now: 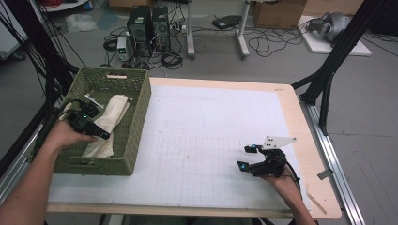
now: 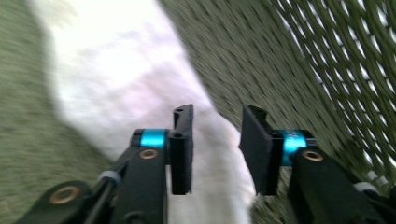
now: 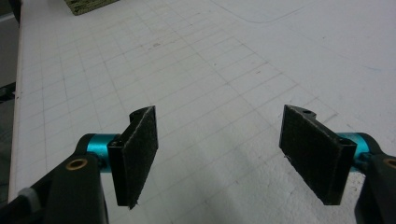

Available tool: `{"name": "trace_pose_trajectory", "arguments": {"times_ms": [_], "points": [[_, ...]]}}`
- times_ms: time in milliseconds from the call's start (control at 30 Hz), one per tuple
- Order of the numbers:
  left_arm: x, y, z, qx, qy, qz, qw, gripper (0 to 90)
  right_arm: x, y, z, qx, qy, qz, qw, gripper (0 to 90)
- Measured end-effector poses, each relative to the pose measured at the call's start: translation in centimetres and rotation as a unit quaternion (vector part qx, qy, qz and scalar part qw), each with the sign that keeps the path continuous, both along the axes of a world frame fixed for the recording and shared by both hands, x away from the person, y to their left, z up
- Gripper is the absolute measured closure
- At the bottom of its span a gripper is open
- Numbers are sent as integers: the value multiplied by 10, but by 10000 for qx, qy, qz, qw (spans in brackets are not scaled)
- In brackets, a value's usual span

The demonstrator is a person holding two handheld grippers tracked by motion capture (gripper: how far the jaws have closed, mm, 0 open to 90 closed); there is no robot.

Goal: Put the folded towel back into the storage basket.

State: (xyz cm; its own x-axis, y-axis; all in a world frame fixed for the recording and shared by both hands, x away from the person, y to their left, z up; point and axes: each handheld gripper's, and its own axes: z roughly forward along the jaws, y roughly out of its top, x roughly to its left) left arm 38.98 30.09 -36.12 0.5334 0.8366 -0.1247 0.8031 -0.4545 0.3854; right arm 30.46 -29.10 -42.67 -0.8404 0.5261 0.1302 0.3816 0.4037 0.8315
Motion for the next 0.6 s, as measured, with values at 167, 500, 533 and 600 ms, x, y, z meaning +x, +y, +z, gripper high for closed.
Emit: {"name": "trace_pose_trajectory", "arguments": {"times_ms": [167, 500, 533, 600], "points": [[2, -3, -23, 403, 584, -177, 9973, 813, 1, 1, -1, -19, -2, 17, 10000, 274], [-3, -10, -39, 471, 904, -804, 9915, 866, 1, 0, 0, 8, -19, 5, 10000, 275], [-3, -11, -38, 476, 895, -856, 9912, 855, 1, 0, 0, 28, -31, 0, 10000, 275], [-5, -11, -34, 394, 821, -895, 9918, 823, 1, 0, 0, 16, -36, -4, 10000, 275]]}}
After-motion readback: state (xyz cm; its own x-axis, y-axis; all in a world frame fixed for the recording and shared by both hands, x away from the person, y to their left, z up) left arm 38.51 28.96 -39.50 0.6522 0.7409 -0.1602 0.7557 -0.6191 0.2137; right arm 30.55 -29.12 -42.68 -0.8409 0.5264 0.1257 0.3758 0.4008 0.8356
